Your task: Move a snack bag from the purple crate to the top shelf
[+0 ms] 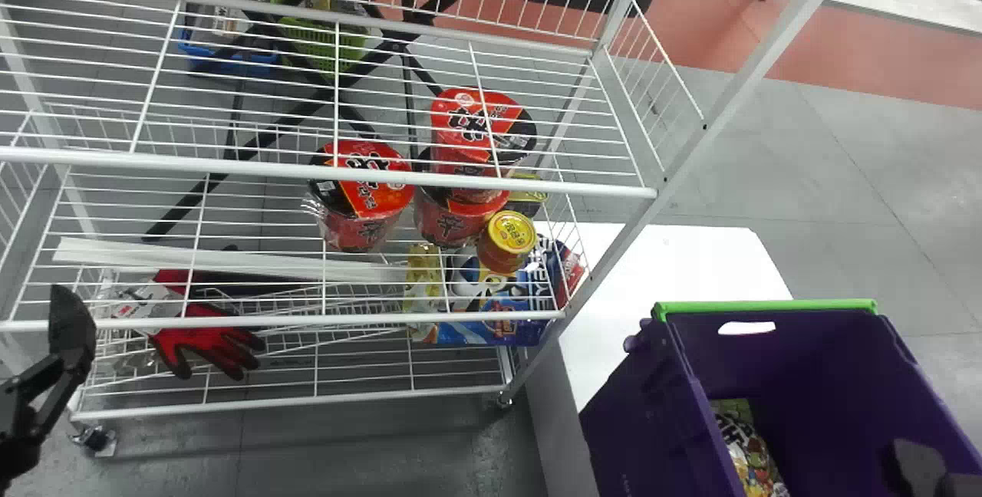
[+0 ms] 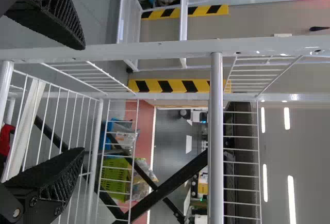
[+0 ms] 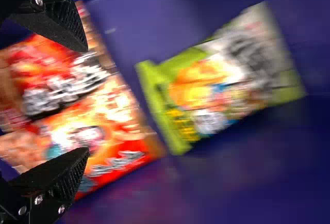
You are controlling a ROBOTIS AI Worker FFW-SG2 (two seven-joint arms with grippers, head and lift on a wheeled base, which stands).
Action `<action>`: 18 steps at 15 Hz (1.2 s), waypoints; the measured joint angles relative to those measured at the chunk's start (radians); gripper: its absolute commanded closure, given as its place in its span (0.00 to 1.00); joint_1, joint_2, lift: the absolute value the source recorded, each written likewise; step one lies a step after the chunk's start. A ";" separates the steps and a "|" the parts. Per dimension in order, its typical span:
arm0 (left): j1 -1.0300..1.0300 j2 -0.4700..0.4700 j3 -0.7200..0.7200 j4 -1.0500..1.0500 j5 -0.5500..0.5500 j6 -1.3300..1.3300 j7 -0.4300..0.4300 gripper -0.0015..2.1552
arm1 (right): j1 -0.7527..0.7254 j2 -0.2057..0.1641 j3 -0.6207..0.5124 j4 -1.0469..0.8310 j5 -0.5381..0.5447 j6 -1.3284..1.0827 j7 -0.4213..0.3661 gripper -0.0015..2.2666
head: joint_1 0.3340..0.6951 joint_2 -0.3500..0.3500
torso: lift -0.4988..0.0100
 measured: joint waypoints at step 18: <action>-0.018 0.001 0.013 0.026 0.016 -0.009 -0.005 0.06 | 0.005 0.030 0.217 0.381 0.225 -0.210 0.043 0.06 | 1.00 0.00 | 0.10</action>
